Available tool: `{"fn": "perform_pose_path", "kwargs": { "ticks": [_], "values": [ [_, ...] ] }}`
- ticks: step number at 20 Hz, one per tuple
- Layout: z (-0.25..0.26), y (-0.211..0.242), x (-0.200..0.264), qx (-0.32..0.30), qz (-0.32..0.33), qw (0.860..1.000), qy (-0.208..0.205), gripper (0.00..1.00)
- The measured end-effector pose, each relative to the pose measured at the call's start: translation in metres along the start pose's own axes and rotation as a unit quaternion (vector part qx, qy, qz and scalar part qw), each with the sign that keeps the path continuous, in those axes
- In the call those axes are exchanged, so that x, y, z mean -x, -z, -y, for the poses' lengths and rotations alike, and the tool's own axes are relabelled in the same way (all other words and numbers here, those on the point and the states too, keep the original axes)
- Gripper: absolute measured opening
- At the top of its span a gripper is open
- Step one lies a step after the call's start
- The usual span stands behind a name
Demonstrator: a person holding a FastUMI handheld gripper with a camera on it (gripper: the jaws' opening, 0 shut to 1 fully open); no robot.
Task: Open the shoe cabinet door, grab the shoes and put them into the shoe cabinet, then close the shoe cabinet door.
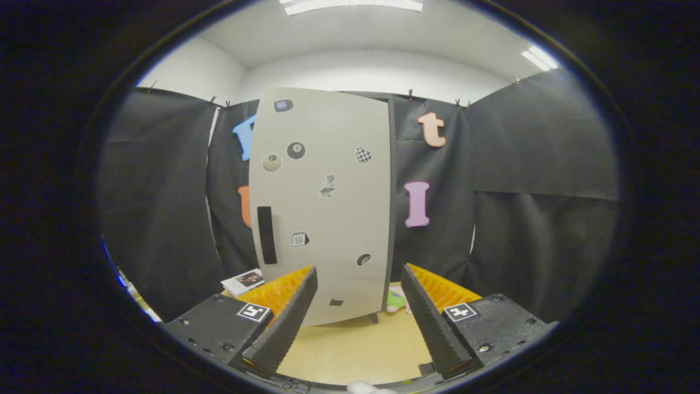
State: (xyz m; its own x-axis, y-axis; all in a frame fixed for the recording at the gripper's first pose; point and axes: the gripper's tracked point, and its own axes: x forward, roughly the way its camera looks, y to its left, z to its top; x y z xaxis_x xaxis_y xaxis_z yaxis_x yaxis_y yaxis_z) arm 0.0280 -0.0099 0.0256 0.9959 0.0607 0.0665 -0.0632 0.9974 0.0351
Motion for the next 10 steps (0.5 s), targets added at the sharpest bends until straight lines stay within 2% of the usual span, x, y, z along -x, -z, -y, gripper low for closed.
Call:
{"fn": "perform_pose_path", "kwargs": {
  "ticks": [10],
  "values": [
    [0.017,0.006,0.035,-0.007,0.005,1.0,0.023,1.0]
  ]
}}
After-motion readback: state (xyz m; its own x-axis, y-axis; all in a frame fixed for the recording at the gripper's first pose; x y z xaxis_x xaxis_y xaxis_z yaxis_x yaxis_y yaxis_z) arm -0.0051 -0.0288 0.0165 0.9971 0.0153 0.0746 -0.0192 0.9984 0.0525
